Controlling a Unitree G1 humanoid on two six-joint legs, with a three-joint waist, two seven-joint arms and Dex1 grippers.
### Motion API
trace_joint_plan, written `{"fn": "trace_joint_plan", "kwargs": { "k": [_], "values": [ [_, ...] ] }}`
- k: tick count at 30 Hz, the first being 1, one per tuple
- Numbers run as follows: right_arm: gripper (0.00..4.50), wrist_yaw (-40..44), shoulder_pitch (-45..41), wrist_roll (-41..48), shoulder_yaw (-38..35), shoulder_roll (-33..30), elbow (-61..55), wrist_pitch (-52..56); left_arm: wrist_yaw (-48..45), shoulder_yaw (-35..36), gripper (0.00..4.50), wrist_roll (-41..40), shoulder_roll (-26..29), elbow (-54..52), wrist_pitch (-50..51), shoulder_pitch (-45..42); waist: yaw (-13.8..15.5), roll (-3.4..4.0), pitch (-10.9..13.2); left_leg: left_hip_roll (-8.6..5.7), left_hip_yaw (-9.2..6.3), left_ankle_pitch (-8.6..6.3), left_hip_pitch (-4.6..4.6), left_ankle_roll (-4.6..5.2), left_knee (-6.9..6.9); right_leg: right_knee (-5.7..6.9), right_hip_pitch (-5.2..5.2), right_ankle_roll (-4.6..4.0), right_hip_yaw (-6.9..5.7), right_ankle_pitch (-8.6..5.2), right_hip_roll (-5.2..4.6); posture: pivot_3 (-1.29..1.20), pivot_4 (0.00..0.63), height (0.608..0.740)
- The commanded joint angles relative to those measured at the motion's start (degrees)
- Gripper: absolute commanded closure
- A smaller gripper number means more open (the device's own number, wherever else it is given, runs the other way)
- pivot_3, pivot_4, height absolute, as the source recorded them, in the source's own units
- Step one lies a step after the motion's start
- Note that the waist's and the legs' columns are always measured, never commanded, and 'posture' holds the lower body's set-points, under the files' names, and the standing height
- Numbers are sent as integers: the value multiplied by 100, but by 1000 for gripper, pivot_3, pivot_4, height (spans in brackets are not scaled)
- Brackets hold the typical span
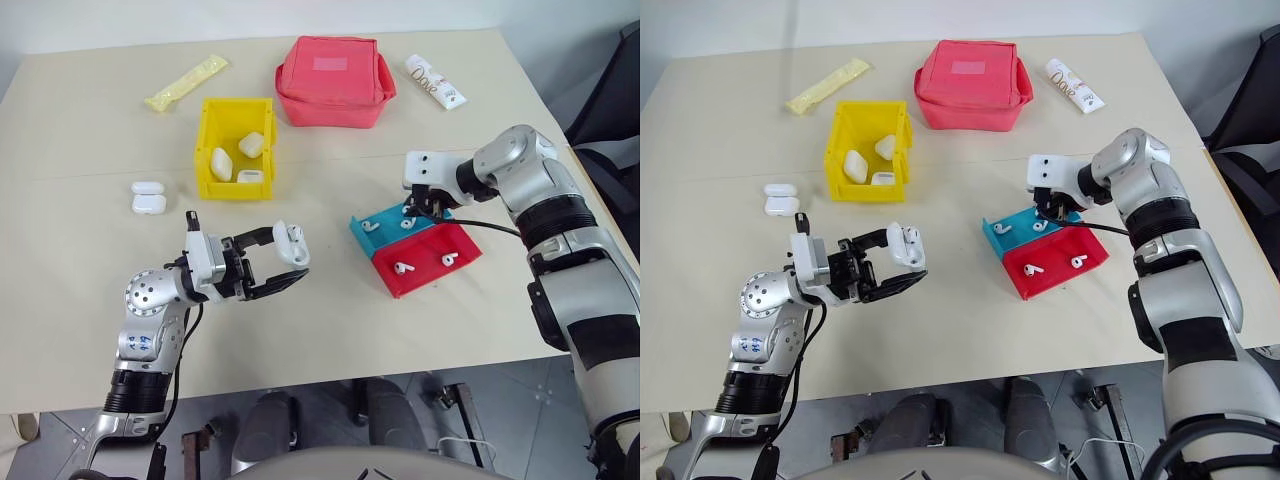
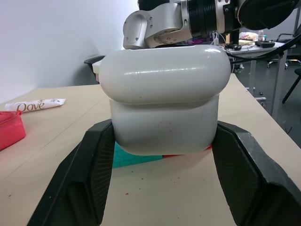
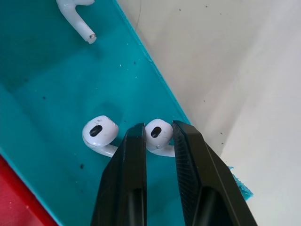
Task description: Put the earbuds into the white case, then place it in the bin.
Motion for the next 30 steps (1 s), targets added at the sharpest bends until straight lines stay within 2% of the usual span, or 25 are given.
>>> {"fn": "trace_joint_plan", "kwargs": {
  "k": [1, 5, 9, 13, 15, 18, 21, 25, 27, 30],
  "values": [
    [4050, -44, -123, -6, -45, 15, 61, -41, 22, 42, 1761, -50, 43, -230, -66, 9, -1, 0, 0, 0, 0, 0, 0, 0, 0, 0, 0, 0, 0, 0, 0, 0, 150, 740],
    [4050, 74, -182, 300, -320, -70, -293, 1, -42, -18, 1761, -63, 15, -150, -53, -97, -1, 4, 2, 0, 0, 0, -2, 0, 0, 0, -1, 0, 0, 0, 0, 0, 150, 740],
    [4050, 551, 79, 1022, -831, -202, -1326, 683, -187, -144, 1761, -113, -37, -98, -12, -175, 3, 14, 7, -1, 0, 0, -3, 0, 0, -1, -2, 0, 0, 0, 1, 0, 150, 740],
    [4050, 870, 836, 2041, -1507, -483, -3404, 1941, -410, -343, 1761, -117, -190, 112, -47, -397, 73, 11, 5, -1, -9, 0, -4, 0, 2, -1, 3, 0, -8, 0, -2, 0, 150, 740],
    [4050, 851, 1247, 2577, -1780, -658, -4649, 3032, -515, -409, 1761, -102, -297, 319, -79, -602, 121, 12, 5, -4, -7, 0, -4, 1, 3, -3, 5, 1, -8, 1, -6, 0, 150, 740],
    [4050, 423, 1726, 3540, -2271, -688, -6303, 5163, -669, -460, 1761, -62, -444, 675, -165, -914, 159, 12, 6, -2, -6, 0, -6, 1, 4, -4, 1, 2, -8, 2, -8, 0, 150, 740],
    [4050, -183, 2025, 4206, -2691, -557, -7311, 6599, -775, -447, 1761, -10, -535, 1024, -271, -1169, 159, 7, 1, 5, -7, -2, -5, -3, 4, -5, 1, 1, -5, 2, -26, 0, 150, 740],
    [4050, -1067, 2157, 4982, -3794, 225, -8479, 8749, -1018, -490, 1761, 52, -646, 1567, -497, -1515, 162, 5, 0, 6, -6, -4, -5, -7, 3, -5, -2, 0, -3, 1, -30, 0, 150, 740],
    [4050, -1590, 2277, 5478, -4206, 620, -8793, 9205, -1139, -503, 1761, 100, -726, 1916, -662, -1730, 161, 6, -1, 5, -7, -4, -7, -6, 3, -2, -6, -1, -3, 1, -27, 0, 150, 740],
    [4050, -2473, 2492, 6374, -4597, 988, -8925, 9262, -1279, -491, 1761, 123, -844, 2290, -814, -1979, 172, 1, -4, 2, -7, -3, -7, -4, 3, 0, -4, -1, -7, 1, -8, 0, 150, 740]
  ]
}}
